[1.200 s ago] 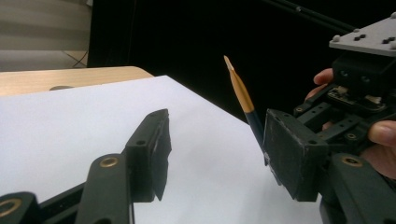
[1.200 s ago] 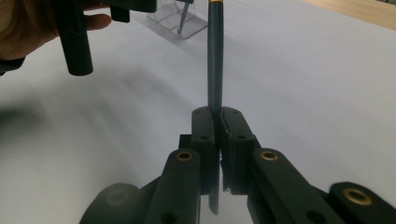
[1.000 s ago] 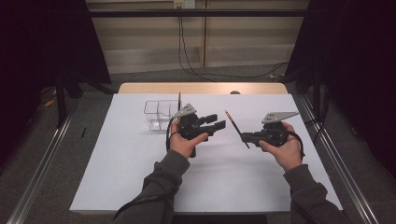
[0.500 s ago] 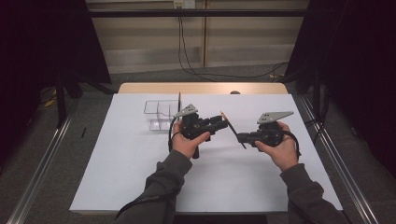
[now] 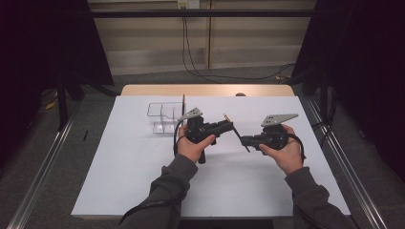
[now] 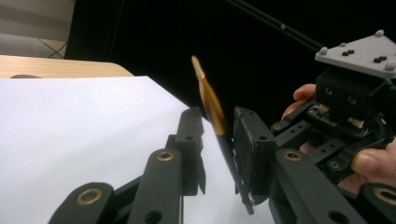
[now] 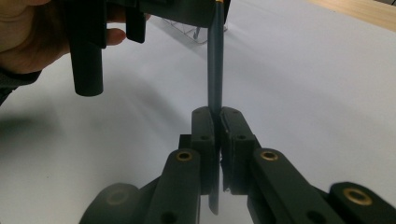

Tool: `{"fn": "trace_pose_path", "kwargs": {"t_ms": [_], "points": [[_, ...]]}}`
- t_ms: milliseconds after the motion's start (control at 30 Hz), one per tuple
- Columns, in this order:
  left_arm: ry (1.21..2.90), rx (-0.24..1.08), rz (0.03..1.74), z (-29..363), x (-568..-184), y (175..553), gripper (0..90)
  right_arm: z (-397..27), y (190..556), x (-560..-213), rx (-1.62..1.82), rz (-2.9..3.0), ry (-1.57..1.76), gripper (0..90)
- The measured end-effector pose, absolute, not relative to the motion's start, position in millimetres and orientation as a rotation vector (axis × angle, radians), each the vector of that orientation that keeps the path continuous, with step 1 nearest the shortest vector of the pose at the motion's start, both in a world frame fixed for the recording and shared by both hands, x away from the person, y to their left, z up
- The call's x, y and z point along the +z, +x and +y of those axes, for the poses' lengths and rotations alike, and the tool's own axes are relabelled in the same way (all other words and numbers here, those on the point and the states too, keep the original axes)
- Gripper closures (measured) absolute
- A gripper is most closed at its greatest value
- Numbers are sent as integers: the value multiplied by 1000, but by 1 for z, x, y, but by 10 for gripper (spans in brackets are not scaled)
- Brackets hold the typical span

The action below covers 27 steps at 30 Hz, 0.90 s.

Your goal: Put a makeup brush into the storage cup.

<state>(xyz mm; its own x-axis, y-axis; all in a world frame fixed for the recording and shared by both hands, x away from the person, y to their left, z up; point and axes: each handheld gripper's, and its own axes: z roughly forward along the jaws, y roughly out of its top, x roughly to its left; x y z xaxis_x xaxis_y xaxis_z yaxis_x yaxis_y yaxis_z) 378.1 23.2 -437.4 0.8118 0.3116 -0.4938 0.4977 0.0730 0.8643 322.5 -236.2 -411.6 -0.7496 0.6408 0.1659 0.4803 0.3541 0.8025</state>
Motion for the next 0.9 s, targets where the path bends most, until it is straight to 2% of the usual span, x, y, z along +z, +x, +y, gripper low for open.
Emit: {"fn": "trace_pose_path", "kwargs": {"t_ms": [167, 433, 900], "points": [[1521, -176, 675, 22, -436, 378, 742, -233, 323, -412, 1353, 2435, 1017, 847], [1512, -198, 668, 18, -432, 375, 829, -230, 323, -413, 1350, 2444, 1011, 847], [1516, -194, 661, 18, -429, 375, 837, -230, 324, -415, 1401, 2423, 1037, 846]]}}
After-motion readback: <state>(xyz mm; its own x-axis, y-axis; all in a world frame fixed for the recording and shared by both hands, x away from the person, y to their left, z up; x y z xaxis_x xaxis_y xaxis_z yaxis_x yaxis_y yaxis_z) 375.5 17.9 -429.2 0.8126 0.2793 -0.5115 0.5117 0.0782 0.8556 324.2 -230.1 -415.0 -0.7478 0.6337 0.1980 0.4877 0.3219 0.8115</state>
